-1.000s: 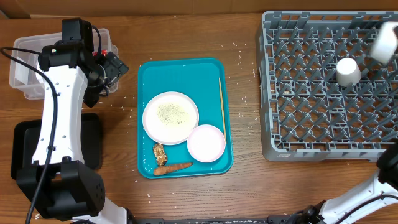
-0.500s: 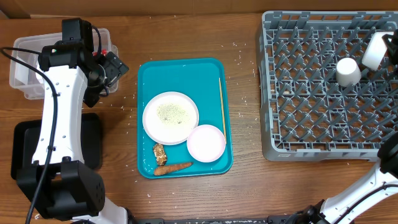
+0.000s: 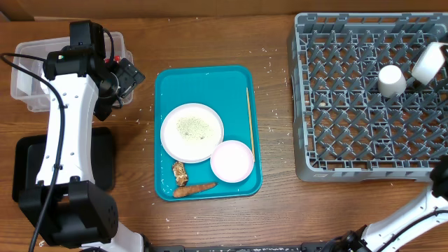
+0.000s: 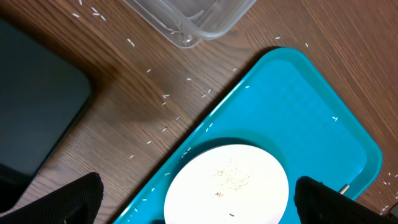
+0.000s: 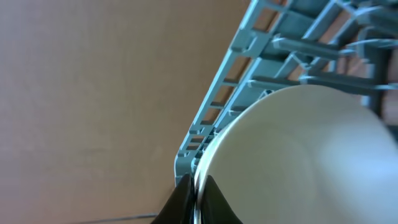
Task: Sort waste into correct bins and load items into the dishwasher
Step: 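Set the small white bowl upside down in the rack's right corner, then reach the right gripper to the pink-rimmed bowl and grasp its rim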
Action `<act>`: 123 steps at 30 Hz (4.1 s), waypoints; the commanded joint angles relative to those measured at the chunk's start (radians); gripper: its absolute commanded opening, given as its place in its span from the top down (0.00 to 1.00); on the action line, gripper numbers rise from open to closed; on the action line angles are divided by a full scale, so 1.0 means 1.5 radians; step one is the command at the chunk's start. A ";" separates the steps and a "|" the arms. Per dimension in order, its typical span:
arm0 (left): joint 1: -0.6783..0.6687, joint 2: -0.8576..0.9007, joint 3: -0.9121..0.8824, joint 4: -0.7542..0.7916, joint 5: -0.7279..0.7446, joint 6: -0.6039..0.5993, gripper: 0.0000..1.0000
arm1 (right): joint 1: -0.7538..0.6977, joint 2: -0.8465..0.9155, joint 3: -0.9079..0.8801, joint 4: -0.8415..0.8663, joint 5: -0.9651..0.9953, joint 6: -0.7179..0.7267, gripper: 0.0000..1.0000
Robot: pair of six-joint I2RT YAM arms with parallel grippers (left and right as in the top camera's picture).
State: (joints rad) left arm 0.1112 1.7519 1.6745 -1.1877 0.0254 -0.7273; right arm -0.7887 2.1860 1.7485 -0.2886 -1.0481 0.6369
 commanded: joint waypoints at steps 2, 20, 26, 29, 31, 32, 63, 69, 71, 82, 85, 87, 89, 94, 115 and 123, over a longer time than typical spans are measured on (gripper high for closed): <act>-0.005 -0.012 -0.003 -0.001 -0.005 -0.004 0.00 | -0.050 0.000 0.008 -0.034 0.012 -0.003 0.91; -0.005 -0.012 -0.003 -0.001 -0.005 -0.004 0.00 | -0.085 -0.212 0.008 -0.261 0.279 -0.080 0.40; -0.005 -0.012 -0.003 -0.001 -0.005 -0.004 0.00 | -0.084 -0.284 0.008 -0.303 0.330 -0.080 0.35; -0.005 -0.012 -0.003 -0.001 -0.005 -0.004 0.00 | -0.076 -0.312 0.008 -0.319 0.330 -0.080 0.36; -0.005 -0.012 -0.003 -0.001 -0.005 -0.004 0.00 | -0.068 -0.326 0.008 -0.327 0.331 -0.080 0.36; -0.005 -0.012 -0.003 -0.001 -0.005 -0.004 0.00 | -0.062 -0.336 0.008 -0.332 0.332 -0.081 0.36; -0.005 -0.012 -0.003 -0.001 -0.005 -0.004 0.00 | 0.124 -0.133 0.004 -0.371 0.804 -0.098 0.78; -0.005 -0.012 -0.003 -0.001 -0.005 -0.004 0.00 | 0.124 -0.133 0.004 -0.385 0.803 -0.099 0.78; -0.005 -0.012 -0.003 -0.001 -0.005 -0.004 0.00 | 0.124 -0.133 0.004 -0.376 0.802 -0.099 0.78; -0.005 -0.012 -0.003 -0.001 -0.005 -0.004 0.00 | 0.125 -0.114 0.004 -0.303 0.801 -0.131 0.96; -0.005 -0.012 -0.003 -0.001 -0.005 -0.004 0.00 | 0.125 -0.101 0.003 -0.317 0.803 -0.134 0.96; -0.005 -0.012 -0.003 -0.001 -0.005 -0.004 0.00 | 0.124 -0.098 0.003 -0.324 0.803 -0.134 0.96; -0.005 -0.012 -0.003 -0.001 -0.005 -0.004 0.00 | 0.123 -0.098 0.003 -0.328 0.803 -0.134 0.96; -0.005 -0.012 -0.003 -0.001 -0.005 -0.004 0.00 | 0.120 -0.098 0.003 -0.346 0.804 -0.134 0.96; -0.005 -0.012 -0.003 -0.001 -0.005 -0.004 0.00 | 0.099 -0.320 0.014 -0.478 0.471 -0.124 0.96; -0.005 -0.012 -0.003 -0.001 -0.005 -0.004 0.00 | 0.208 -0.372 0.014 -0.569 0.173 -0.284 0.88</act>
State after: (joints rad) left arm 0.1112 1.7519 1.6745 -1.1881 0.0254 -0.7273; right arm -0.5751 1.6314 1.7569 -1.0878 -0.5812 0.3424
